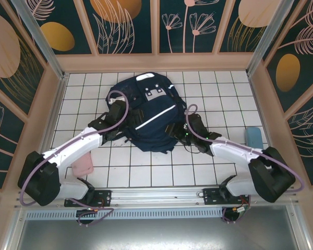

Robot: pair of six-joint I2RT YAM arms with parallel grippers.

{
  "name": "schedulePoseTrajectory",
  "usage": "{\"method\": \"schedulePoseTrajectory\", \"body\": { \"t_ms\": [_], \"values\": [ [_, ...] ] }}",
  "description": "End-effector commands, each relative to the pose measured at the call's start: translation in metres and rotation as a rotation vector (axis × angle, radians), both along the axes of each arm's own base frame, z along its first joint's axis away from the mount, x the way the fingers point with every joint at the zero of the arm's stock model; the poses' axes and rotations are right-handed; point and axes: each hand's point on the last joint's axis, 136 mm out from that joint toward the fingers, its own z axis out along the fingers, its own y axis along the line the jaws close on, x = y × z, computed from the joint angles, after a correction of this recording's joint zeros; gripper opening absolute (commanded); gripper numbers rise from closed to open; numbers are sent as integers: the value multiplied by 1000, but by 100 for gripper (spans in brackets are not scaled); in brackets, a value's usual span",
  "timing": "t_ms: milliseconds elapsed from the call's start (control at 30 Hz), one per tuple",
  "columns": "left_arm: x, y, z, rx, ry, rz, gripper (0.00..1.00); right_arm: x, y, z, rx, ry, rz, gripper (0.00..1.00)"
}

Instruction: Pack the student bag

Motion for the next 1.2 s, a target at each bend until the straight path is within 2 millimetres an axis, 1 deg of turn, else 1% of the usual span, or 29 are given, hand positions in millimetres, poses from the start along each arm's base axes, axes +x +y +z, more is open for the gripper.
{"method": "schedulePoseTrajectory", "body": {
  "t_ms": [0, 67, 167, 200, 233, 300, 333, 433, 500, 567, 600, 667, 733, 800, 833, 867, 933, 1000, 1033, 1100, 1167],
  "values": [
    [-1, 8, 5, -55, -25, 56, 89, 21, 11, 18, 22, -67, -17, 57],
    [-5, 11, -2, -62, -15, 60, 89, 32, 7, 11, -15, -73, -36, 55],
    [-10, 13, -10, -67, 1, 58, 89, 54, -4, -1, -67, -76, -60, 50],
    [-11, 13, -12, -71, 3, 54, 89, 63, -10, -8, -89, -70, -74, 50],
    [-12, 13, -14, -72, 7, 52, 88, 71, -10, -9, -96, -80, -63, 49],
    [-13, 12, -16, -77, 11, 45, 88, 95, -26, -15, -121, -84, -89, 48],
    [-12, 12, -17, -80, 12, 44, 88, 105, -29, -18, -125, -88, -83, 48],
    [-9, 10, -20, -84, 16, 39, 87, 138, -39, -20, -157, -111, -78, 47],
    [-4, 7, -19, -84, 15, 32, 87, 158, -45, -18, -183, -125, -72, 47],
    [1, 5, -19, -72, 18, 30, 86, 166, -52, -10, -212, -145, -84, 47],
    [4, 5, -17, -67, 14, 28, 86, 166, -57, -3, -233, -162, -94, 47],
    [10, 7, -17, -62, 16, 38, 86, 158, -65, 11, -275, -185, -114, 49],
    [15, 13, -17, -68, 14, 56, 86, 144, -72, 22, -333, -195, -133, 51],
    [20, 22, -18, -86, 13, 81, 86, 120, -68, 28, -397, -188, -122, 52],
    [22, 26, -17, -94, 7, 92, 86, 108, -62, 30, -421, -188, -109, 53],
    [23, 31, -17, -102, 3, 104, 87, 95, -56, 32, -446, -184, -96, 53],
    [25, 41, -19, -116, 3, 134, 88, 65, -28, 31, -459, -173, -42, 52],
    [25, 51, -20, -130, -1, 165, 88, 42, -4, 25, -444, -139, -7, 51],
    [25, 56, -20, -135, -4, 181, 88, 35, 3, 21, -444, -121, -11, 49],
    [22, 67, -22, -151, -10, 216, 89, 18, 31, 15, -443, -111, 18, 47],
    [19, 75, -23, -165, -12, 241, 90, 9, 54, 7, -466, -97, 26, 47]
  ]
}}
